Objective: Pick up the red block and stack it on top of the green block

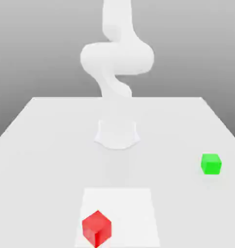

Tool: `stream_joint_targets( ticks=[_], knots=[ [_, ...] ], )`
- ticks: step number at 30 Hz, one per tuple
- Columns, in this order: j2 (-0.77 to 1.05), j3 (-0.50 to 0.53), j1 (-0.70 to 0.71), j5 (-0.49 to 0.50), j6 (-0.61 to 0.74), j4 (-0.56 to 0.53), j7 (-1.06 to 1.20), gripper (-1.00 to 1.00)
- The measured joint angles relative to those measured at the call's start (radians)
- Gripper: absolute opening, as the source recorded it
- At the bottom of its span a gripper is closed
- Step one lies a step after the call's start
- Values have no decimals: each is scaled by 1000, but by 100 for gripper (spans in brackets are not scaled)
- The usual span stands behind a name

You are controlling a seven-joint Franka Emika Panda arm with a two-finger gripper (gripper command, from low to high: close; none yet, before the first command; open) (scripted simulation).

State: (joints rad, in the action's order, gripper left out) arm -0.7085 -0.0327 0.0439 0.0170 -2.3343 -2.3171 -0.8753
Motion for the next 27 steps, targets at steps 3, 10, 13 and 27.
stream_joint_targets(
  ticks=[3, 10, 13, 27],
  knots=[
    [115, -37, 51, 25, -43, -22, -98, 0],
    [371, -97, 141, 86, -139, -69, -318, 0],
    [480, -107, 167, 109, -179, -89, -410, 0],
    [971, -95, 201, 71, -411, -164, -688, 0]
  ],
)
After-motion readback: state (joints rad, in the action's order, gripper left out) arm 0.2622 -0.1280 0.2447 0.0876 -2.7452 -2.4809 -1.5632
